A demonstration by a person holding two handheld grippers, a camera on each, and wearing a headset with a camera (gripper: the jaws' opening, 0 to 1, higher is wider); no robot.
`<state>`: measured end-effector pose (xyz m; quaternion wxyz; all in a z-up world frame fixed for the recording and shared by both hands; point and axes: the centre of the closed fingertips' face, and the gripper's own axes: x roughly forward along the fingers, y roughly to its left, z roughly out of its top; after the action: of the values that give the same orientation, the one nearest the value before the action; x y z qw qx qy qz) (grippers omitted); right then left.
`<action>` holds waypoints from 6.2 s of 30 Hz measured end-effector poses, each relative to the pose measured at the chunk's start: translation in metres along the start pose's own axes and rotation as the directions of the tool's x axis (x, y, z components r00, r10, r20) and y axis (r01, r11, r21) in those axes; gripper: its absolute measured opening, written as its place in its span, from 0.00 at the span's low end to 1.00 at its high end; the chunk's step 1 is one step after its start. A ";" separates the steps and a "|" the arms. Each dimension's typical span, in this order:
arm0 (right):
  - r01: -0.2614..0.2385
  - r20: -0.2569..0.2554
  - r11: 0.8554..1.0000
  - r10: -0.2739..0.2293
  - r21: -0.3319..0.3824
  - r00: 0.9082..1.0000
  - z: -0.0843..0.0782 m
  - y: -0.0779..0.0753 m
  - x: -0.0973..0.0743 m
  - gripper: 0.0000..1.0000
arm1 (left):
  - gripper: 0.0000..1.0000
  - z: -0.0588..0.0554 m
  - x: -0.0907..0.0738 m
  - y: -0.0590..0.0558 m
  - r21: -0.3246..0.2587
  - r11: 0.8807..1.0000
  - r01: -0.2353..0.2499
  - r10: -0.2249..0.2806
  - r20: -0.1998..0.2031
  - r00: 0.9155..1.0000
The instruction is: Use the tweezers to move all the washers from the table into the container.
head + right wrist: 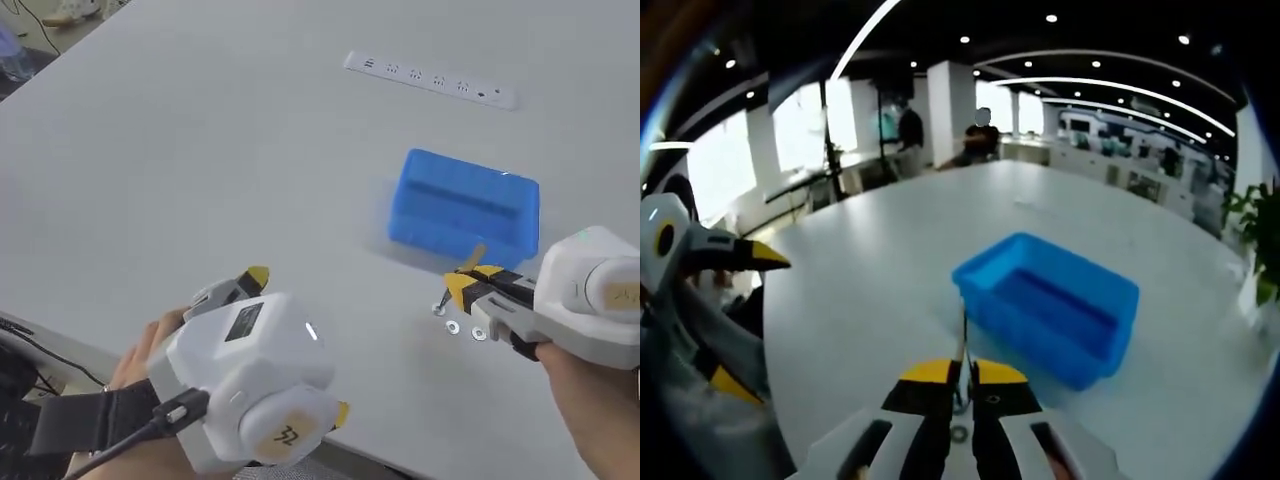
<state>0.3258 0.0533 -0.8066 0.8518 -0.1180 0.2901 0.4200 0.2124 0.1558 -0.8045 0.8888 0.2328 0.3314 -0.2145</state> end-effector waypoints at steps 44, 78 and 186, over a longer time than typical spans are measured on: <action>0.005 0.196 0.998 -0.017 0.061 0.980 0.094 -0.034 -0.007 0.02 | 0.96 0.008 0.000 -0.001 -0.035 0.999 0.004 -0.003 0.040 0.999; 0.029 0.064 0.999 -0.030 0.015 0.998 0.053 -0.053 0.054 0.03 | 0.99 0.050 -0.017 -0.010 -0.248 0.955 0.160 -0.082 0.297 0.951; -0.003 0.059 1.000 0.002 0.031 0.998 -0.006 -0.005 -0.012 0.03 | 0.99 0.015 0.002 -0.013 -0.061 0.996 0.057 -0.053 0.074 0.996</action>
<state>0.3221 0.0399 -0.8044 0.8613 -0.0919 0.2712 0.4198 0.2137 0.1363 -0.7991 0.9009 0.1875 0.3119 -0.2365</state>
